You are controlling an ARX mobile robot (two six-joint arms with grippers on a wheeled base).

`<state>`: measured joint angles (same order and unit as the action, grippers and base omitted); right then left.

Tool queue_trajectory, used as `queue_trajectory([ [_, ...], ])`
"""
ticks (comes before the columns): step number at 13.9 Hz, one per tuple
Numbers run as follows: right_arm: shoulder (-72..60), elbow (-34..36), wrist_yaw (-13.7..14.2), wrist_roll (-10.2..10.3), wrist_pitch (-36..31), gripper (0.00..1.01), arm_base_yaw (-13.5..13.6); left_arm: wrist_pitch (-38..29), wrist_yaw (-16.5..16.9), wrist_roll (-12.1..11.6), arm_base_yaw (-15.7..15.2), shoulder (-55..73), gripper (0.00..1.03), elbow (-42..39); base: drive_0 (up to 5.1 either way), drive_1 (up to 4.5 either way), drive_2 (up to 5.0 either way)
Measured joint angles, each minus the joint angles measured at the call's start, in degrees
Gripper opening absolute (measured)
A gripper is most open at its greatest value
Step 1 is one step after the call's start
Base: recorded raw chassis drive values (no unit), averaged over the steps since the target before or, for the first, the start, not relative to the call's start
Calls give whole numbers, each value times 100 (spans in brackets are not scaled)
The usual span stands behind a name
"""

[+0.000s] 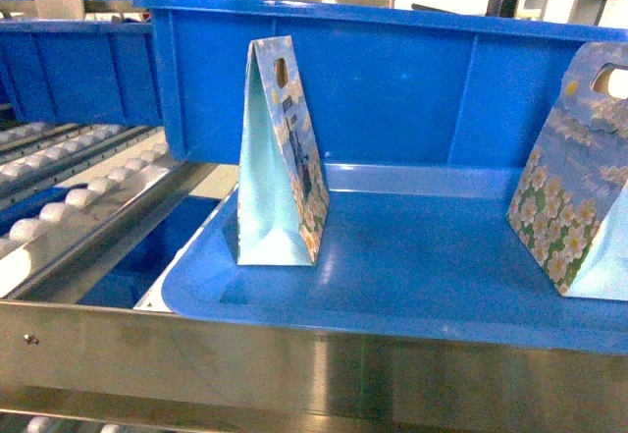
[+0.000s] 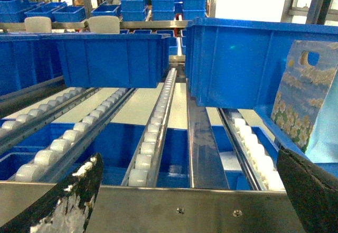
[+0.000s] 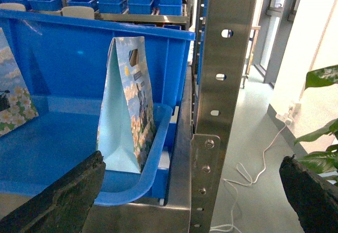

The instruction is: Move flower gift bag to table near conveyor

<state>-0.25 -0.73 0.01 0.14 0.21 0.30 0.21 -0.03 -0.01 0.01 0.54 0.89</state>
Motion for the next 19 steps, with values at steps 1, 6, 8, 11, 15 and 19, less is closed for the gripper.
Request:
queue_trajectory([
  [1,0,0,-2,0,0,98,0,0,0,0,0,0,98,0,0,0,0],
  [6,0,0,-2,0,0,98,0,0,0,0,0,0,98,0,0,0,0],
  [8,0,0,0,0,0,98,0,0,0,0,0,0,98,0,0,0,0],
  [11,0,0,0,0,0,98,0,0,0,0,0,0,98,0,0,0,0],
  [15,-162,-11,199,-17,-262,98,131,-258,177,98,-98,63,98,-4,0,0,0],
  [19,-1222,-321,1084,26,-1215,98,1517,-1250,457,472,-173,992,98,0,0,0,0],
])
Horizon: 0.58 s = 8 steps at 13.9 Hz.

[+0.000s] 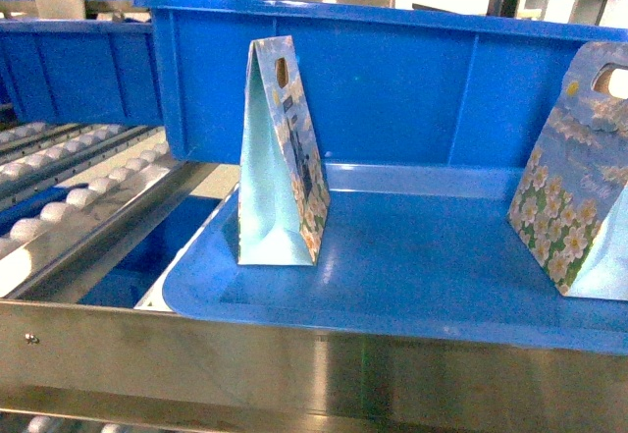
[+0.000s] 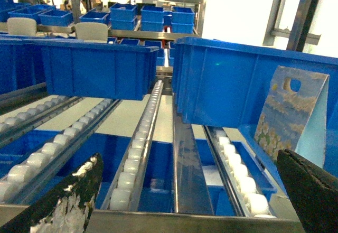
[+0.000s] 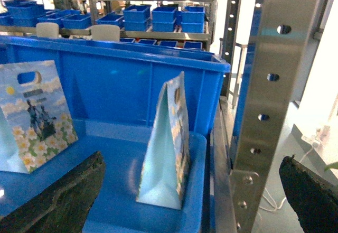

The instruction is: Move flower gift bag to table near conveyor

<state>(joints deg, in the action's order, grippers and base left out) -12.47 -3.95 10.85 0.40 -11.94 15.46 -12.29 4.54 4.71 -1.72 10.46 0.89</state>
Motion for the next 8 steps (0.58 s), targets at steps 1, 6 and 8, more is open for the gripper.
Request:
queue_trajectory([
  [1,-483,-94,-7,-2,-481,98,85,-446,-7,7,153,437,98,11,0,0,0],
  [6,-3042,-1034,-15,-70,-2299,98,120,-2817,-31,44,1023,3764,98,1458,0,0,0],
  [8,-3331,-1040,-35,-92,-2153,98,142,-2778,-57,7,1207,4164,98,1541,0,0,0],
])
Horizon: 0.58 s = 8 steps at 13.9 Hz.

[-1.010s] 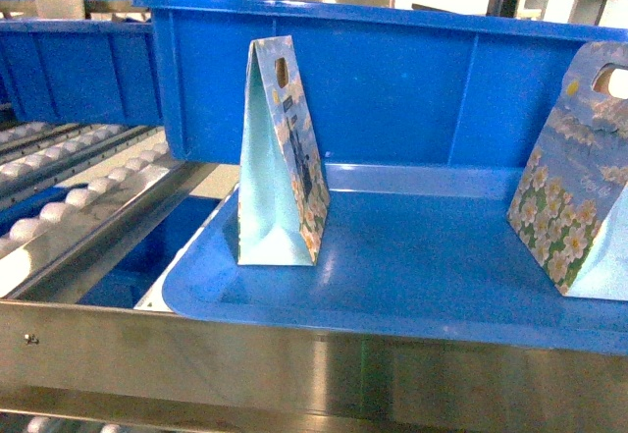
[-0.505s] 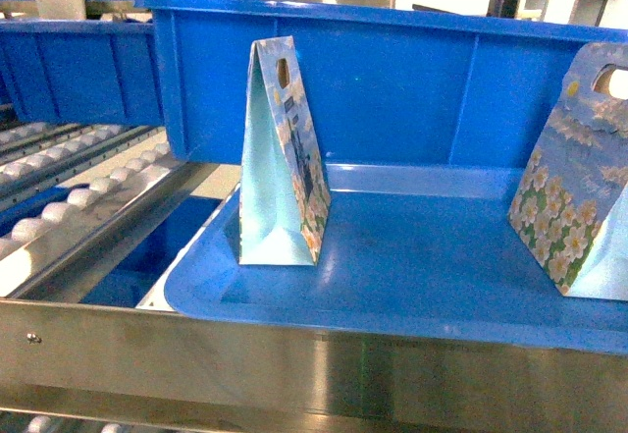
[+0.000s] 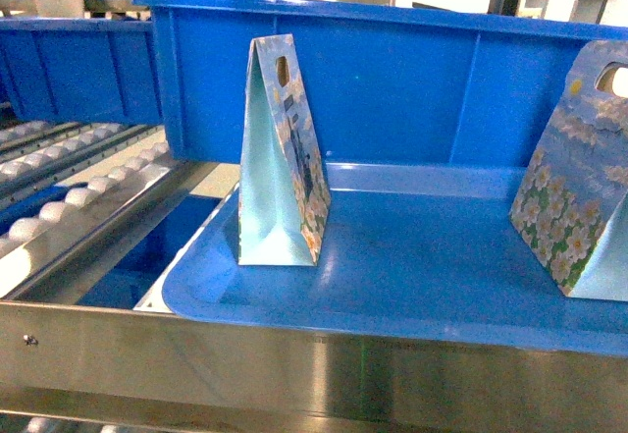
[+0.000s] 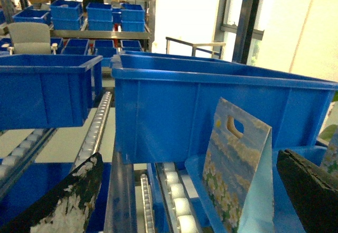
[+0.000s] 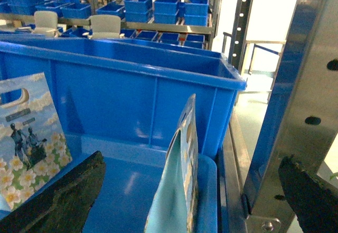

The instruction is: Move flower gift bag to table near conveyor

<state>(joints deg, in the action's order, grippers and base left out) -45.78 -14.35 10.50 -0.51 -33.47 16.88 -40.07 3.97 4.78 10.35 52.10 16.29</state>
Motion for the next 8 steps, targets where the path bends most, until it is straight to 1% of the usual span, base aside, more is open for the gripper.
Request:
queue_trajectory([
  [3,-39,-7,-48,-42,-138,98,4,-37,-33,-17,-11,-57,98,0,0,0,0],
  [5,-461,-138,-72,-90,-258,98,44,-39,-33,-20,-9,-55,98,0,0,0,0],
  [8,-1126,-717,-157,-107,-439,98,33,-39,-33,-22,-9,-55,98,0,0,0,0],
])
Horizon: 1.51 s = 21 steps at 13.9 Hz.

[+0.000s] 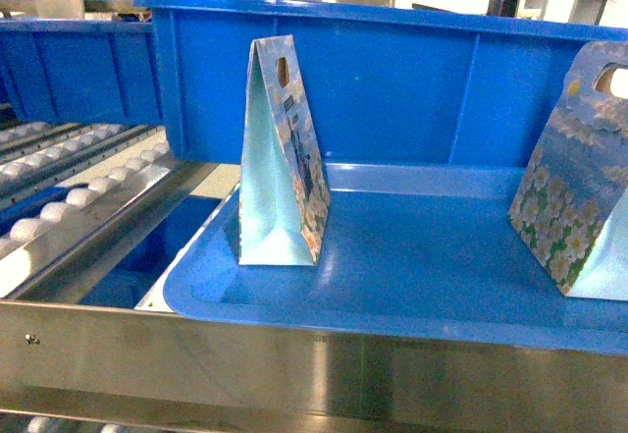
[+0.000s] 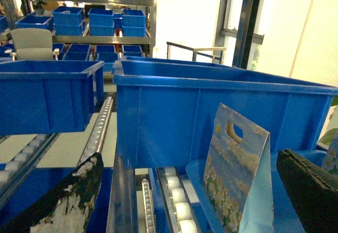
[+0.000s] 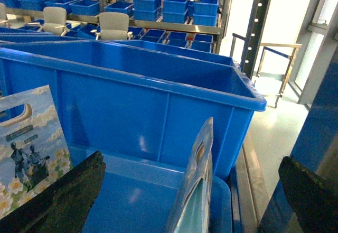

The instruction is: Move flower gift bag to table near conveyor

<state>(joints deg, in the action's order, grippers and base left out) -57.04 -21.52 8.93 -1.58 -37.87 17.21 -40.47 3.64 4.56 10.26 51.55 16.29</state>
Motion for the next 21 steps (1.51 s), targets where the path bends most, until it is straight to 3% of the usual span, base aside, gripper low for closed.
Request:
queue_trajectory([
  [9,-2356,-1541,136,26,68,98,-35,0,2,0,0,0,98,0,0,0,0],
  [15,-2540,-1587,433,-87,-138,98,-592,0,2,0,4,0,98,0,0,0,0],
  [21,-3003,-1491,535,-151,-37,98,-680,0,0,0,4,0,98,0,0,0,0],
])
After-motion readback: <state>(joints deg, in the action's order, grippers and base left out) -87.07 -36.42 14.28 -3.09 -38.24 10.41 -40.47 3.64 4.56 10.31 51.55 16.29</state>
